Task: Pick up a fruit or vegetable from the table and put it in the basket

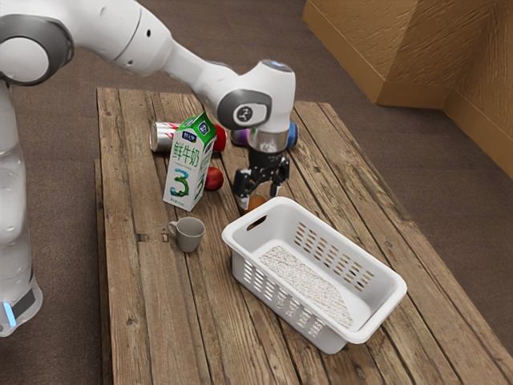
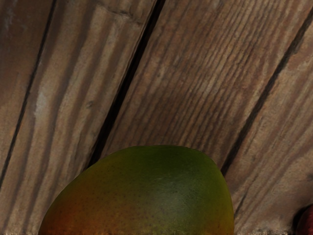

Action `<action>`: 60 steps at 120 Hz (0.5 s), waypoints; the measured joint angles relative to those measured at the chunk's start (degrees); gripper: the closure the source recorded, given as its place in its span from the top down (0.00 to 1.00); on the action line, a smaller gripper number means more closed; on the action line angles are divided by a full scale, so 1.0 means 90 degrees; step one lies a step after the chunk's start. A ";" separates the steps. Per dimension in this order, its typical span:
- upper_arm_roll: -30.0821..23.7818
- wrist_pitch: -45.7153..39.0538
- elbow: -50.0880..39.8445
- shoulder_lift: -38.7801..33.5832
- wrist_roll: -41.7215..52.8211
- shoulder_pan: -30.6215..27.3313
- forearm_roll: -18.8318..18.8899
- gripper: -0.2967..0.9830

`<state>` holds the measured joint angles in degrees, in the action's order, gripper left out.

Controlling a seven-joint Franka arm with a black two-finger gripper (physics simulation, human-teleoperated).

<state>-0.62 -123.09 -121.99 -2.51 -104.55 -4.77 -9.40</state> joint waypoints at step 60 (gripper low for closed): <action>-0.0013 -0.0219 -0.0217 0.0118 0.0019 -0.0044 -0.0099 0.77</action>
<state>-0.73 -125.07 -123.95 -1.45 -104.37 -5.17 -10.29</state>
